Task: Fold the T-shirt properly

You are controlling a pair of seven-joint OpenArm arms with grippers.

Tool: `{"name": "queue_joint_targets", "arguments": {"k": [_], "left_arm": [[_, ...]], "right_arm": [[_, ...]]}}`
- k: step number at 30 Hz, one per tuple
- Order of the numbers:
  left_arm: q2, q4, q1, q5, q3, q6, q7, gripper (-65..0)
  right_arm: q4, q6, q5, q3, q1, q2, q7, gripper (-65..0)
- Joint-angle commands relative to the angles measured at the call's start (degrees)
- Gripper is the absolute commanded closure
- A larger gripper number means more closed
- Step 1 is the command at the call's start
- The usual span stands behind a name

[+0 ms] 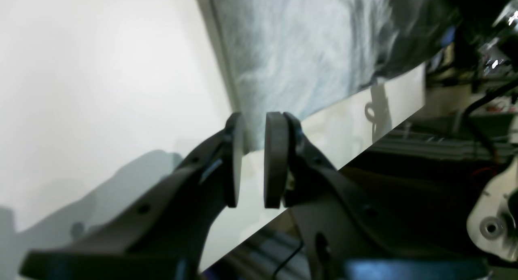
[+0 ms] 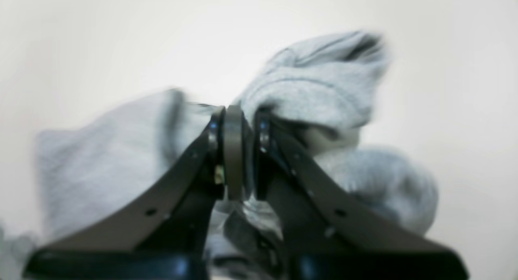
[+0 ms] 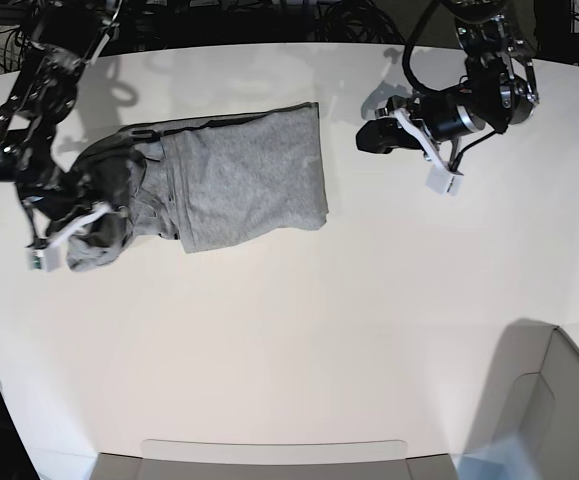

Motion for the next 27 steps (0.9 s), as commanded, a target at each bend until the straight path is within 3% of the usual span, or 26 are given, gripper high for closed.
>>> {"name": "queue_joint_targets", "arguments": {"k": [1, 6, 9, 13, 18, 27], "left_arm": [[-1.1, 0.9, -0.3, -1.3, -0.2, 0.0, -0.7, -9.4], [-4.9, -0.3, 0.7, -1.2, -0.6, 0.1, -0.7, -9.4], [-5.2, -2.5, 1.0, -1.2, -4.1, -0.1, -0.7, -9.4], [-5.4, -7.5, 1.0, -1.3, -8.6, -0.2, -0.7, -9.4], [-5.4, -9.5, 1.0, -1.3, -9.9, -0.3, -0.7, -9.4], [-5.3, -9.5, 0.8, -1.3, -9.7, -0.3, -0.7, -9.4]], "right_arm": [[3.7, -1.4, 1.2, -2.5, -0.6, 0.2, 1.6, 0.0], [10.2, -13.3, 1.2, -18.8, -3.7, -0.4, 2.5, 0.0], [10.3, -19.8, 1.1, -26.9, -4.6, 0.1, 5.6, 0.0], [10.3, -25.6, -3.3, -36.4, -4.8, 0.1, 8.3, 0.0], [10.2, -28.4, -12.4, -48.1, -4.5, -0.4, 10.6, 0.0], [8.0, -28.4, -20.4, -56.0, -3.7, -4.6, 10.9, 0.0]]}}
